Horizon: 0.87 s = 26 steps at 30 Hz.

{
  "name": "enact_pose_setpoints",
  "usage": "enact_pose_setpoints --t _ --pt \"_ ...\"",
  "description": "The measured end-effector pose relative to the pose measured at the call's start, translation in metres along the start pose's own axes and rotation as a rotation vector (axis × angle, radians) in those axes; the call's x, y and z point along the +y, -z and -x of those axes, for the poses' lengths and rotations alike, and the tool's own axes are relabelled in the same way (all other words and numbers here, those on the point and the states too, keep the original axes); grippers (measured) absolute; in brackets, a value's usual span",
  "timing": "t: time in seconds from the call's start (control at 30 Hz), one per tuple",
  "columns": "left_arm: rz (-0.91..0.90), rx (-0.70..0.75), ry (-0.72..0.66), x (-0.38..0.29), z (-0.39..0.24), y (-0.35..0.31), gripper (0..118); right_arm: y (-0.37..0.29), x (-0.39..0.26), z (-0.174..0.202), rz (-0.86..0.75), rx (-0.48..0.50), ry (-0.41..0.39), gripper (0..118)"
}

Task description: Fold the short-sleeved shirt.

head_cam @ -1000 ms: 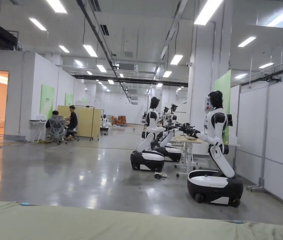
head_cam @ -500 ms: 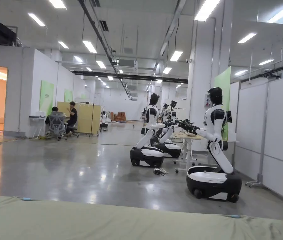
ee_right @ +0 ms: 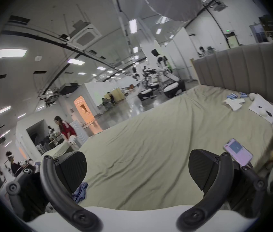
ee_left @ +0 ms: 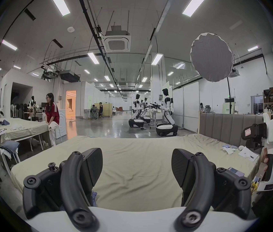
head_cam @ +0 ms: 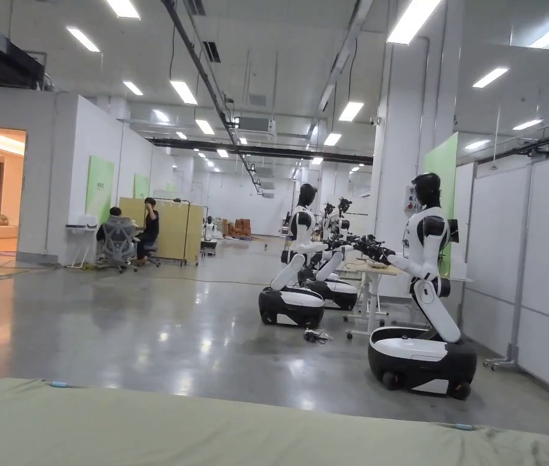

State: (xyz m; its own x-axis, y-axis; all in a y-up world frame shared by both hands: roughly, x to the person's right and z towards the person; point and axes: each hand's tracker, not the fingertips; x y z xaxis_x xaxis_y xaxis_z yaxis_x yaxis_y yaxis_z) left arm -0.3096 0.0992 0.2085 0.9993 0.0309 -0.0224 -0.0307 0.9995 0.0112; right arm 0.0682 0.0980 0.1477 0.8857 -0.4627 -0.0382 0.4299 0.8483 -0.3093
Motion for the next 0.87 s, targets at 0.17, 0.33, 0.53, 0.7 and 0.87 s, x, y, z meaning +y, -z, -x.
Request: enact_pose_setpoints --t 0.17,0.33,0.53,0.7,0.87 --pt "0.023 -0.009 -0.021 -0.005 0.004 0.001 85 0.01 -0.005 -0.018 -0.011 -0.123 0.034 118" --pt "0.037 -0.005 -0.021 -0.006 0.006 0.0 85 0.01 -0.009 -0.032 0.019 -0.056 0.043 118" --pt "0.042 -0.009 -0.016 -0.007 0.006 -0.002 85 0.01 -0.013 -0.027 0.026 -0.005 -0.028 118" --pt "0.045 -0.016 0.0 -0.008 0.004 -0.003 85 0.011 -0.018 -0.024 0.002 0.014 -0.089 118" --pt "0.04 -0.027 0.011 -0.005 -0.002 -0.002 85 0.005 -0.021 -0.009 -0.069 0.003 -0.137 118"
